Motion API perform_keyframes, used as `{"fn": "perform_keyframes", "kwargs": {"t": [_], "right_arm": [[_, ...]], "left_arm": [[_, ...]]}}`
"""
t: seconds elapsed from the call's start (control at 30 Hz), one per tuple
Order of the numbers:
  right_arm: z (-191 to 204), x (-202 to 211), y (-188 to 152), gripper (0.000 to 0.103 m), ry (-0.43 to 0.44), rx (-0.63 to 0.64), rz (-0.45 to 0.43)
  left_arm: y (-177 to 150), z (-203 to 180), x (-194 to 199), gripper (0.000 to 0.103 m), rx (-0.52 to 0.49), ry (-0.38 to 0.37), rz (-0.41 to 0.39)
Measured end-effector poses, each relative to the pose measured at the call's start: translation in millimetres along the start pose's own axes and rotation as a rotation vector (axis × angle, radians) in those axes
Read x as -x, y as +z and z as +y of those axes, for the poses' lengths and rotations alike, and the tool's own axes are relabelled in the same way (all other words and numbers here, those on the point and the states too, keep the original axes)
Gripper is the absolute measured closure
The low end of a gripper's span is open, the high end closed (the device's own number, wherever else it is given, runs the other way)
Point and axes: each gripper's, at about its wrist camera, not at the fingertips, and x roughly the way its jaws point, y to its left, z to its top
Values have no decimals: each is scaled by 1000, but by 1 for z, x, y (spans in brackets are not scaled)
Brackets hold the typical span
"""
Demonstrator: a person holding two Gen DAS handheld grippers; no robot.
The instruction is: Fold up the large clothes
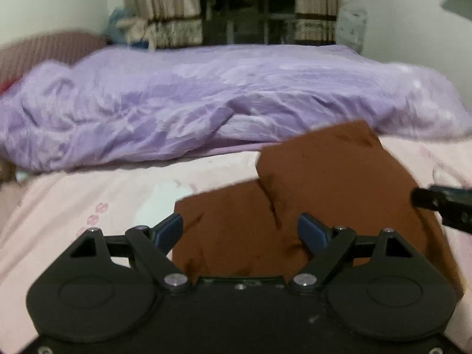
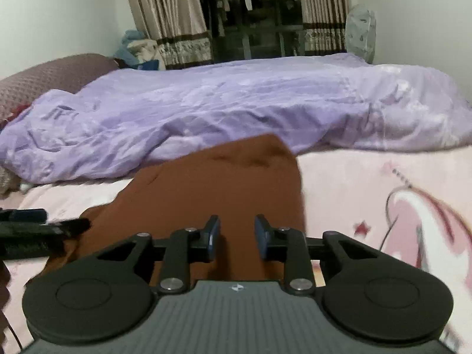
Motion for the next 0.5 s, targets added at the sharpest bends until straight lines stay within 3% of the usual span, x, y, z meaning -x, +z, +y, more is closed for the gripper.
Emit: {"fn": "perform_keyframes", "kwargs": {"t": [0.07,0.17,0.33,0.5], "right_arm": [[7,-14,-17,71,-3,1,41],[1,-37,-32,71,1,-8,46],[2,5,-8,70,4,-50,80],[14,34,-20,66,9,-23,112]], "left_arm": [[-22,-12,-18,16,-46,25,60],[-37,-4,-38,13,52,-12,100],[-20,4,1,16,48,-8,92],[-29,6,34,16,50,-15,89]]}}
